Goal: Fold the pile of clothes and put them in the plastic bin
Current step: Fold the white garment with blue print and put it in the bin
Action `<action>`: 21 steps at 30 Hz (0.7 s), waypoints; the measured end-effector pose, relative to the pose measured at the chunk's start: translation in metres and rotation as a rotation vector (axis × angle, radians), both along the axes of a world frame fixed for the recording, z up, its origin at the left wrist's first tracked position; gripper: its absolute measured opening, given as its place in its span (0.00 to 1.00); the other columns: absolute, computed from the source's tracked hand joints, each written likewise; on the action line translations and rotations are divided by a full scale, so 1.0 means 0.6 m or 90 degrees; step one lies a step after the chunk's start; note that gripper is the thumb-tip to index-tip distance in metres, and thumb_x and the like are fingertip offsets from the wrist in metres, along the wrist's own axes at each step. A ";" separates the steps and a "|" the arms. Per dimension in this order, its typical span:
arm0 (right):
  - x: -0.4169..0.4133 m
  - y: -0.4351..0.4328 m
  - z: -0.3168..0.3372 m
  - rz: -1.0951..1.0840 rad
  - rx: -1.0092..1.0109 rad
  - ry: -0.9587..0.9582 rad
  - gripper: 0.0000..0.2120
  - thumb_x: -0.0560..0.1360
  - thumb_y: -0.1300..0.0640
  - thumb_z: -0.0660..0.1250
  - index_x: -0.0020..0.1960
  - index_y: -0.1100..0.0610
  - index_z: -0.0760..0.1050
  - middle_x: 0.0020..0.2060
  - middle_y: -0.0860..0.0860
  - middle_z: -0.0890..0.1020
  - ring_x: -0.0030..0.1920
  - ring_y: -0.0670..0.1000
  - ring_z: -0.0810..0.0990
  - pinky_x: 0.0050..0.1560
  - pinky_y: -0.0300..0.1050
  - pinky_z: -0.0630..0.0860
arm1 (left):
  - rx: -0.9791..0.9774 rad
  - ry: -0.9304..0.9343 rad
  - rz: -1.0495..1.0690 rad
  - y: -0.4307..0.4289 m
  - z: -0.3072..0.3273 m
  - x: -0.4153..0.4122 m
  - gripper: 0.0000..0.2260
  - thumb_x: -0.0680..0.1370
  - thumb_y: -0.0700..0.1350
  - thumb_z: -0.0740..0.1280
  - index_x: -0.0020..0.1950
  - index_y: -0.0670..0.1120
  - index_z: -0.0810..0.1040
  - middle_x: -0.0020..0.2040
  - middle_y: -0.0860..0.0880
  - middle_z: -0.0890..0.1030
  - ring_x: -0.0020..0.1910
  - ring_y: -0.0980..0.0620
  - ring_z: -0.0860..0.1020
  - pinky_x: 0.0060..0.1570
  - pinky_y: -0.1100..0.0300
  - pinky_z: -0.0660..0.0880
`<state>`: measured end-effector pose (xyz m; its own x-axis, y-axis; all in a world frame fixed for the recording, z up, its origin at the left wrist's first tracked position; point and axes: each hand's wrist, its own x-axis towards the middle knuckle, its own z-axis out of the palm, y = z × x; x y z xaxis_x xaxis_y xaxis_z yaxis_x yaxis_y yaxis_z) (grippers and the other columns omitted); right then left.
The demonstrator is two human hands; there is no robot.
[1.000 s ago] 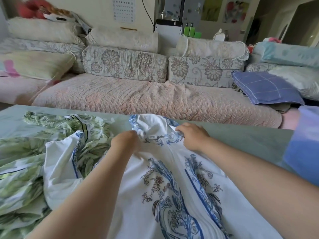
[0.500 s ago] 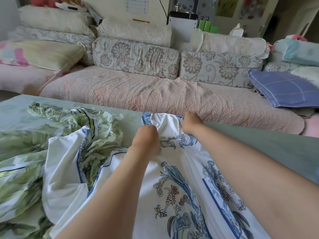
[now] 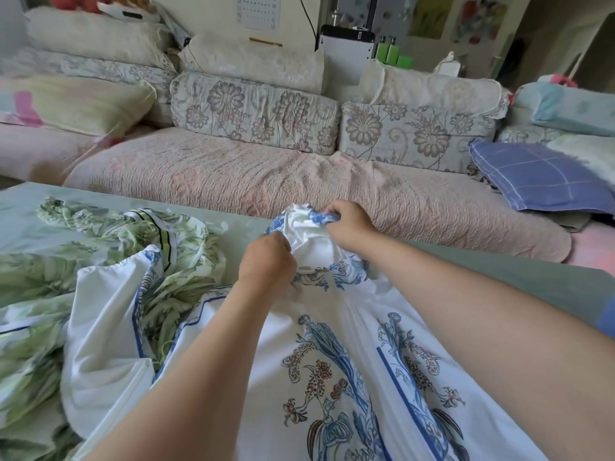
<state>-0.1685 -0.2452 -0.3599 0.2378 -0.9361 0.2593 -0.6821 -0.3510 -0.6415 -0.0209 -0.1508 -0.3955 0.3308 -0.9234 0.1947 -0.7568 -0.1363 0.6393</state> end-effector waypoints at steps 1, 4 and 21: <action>-0.006 0.022 0.012 0.039 -0.010 -0.030 0.12 0.71 0.71 0.64 0.39 0.55 0.75 0.47 0.51 0.81 0.50 0.52 0.79 0.48 0.43 0.75 | -0.030 0.017 0.012 0.006 0.008 -0.001 0.16 0.73 0.34 0.59 0.57 0.46 0.75 0.56 0.44 0.76 0.53 0.43 0.75 0.52 0.52 0.75; -0.037 0.100 0.037 0.184 0.073 0.023 0.18 0.70 0.75 0.65 0.33 0.54 0.72 0.36 0.37 0.80 0.43 0.35 0.78 0.46 0.33 0.75 | -0.158 0.064 0.020 0.027 0.044 0.000 0.28 0.69 0.29 0.57 0.68 0.47 0.66 0.63 0.42 0.70 0.59 0.42 0.70 0.57 0.51 0.71; 0.007 0.212 0.007 0.090 0.095 0.343 0.15 0.71 0.42 0.72 0.51 0.52 0.79 0.42 0.49 0.79 0.41 0.53 0.77 0.40 0.44 0.71 | 0.104 -0.116 -0.214 0.077 0.053 0.021 0.31 0.73 0.41 0.70 0.75 0.54 0.66 0.66 0.48 0.75 0.59 0.47 0.76 0.55 0.54 0.76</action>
<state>-0.1640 -0.1182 -0.3558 0.4257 -0.9025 -0.0654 -0.8790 -0.3953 -0.2666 -0.0082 -0.1047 -0.3640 -0.0208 -0.9977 0.0644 -0.8755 0.0493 0.4807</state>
